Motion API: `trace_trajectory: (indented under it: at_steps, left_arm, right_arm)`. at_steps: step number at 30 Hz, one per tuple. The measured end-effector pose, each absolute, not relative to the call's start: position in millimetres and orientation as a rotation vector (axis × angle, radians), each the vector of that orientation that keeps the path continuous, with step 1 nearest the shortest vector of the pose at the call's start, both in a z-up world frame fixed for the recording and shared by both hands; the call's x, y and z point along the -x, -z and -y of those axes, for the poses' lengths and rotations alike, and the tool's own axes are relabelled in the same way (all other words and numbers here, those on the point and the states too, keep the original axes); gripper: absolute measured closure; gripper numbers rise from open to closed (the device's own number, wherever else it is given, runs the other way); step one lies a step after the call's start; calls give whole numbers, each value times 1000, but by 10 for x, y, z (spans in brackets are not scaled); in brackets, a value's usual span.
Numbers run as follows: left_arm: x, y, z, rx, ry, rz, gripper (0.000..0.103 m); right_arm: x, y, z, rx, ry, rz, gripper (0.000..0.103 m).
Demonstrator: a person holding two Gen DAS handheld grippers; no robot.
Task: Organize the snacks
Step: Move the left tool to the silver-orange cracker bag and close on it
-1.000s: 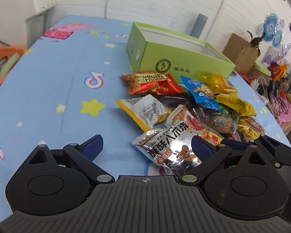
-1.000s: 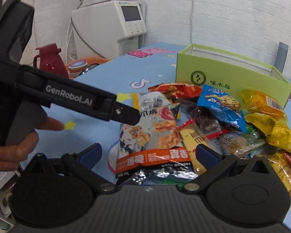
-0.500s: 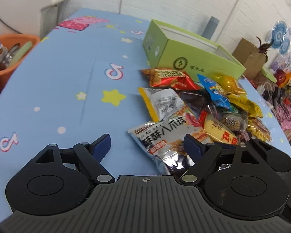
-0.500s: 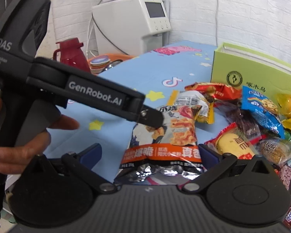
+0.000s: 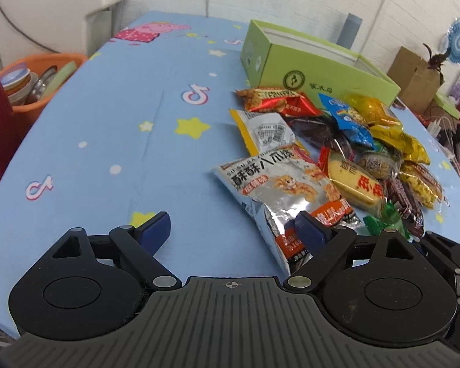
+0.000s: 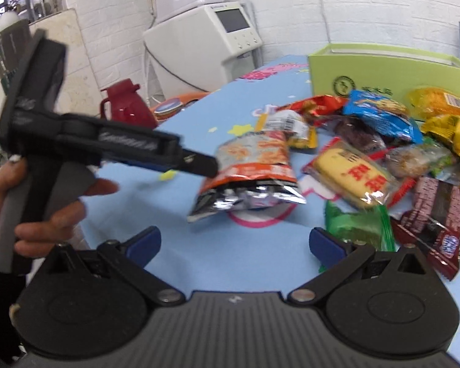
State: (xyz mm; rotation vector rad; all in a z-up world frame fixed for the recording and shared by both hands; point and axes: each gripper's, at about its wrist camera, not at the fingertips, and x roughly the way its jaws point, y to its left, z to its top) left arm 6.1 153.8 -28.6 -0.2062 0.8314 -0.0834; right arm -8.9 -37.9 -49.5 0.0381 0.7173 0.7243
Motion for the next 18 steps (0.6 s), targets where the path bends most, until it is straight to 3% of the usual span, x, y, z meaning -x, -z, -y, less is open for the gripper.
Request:
trace_trajectory:
  at_steps: [11,14,18]
  left_arm:
    - [-241,303,-1015,204,206,-849,23]
    - [-147,181,-961,145,207,-830,29]
    - [-40,-127,-1165,76,150,-682,16]
  right_arm:
    - [0,576,847,-69,-601,-705,0]
    - [55,502,939,-107,-589,-684,0]
    - [126,413,836,-158,-696,-667,0]
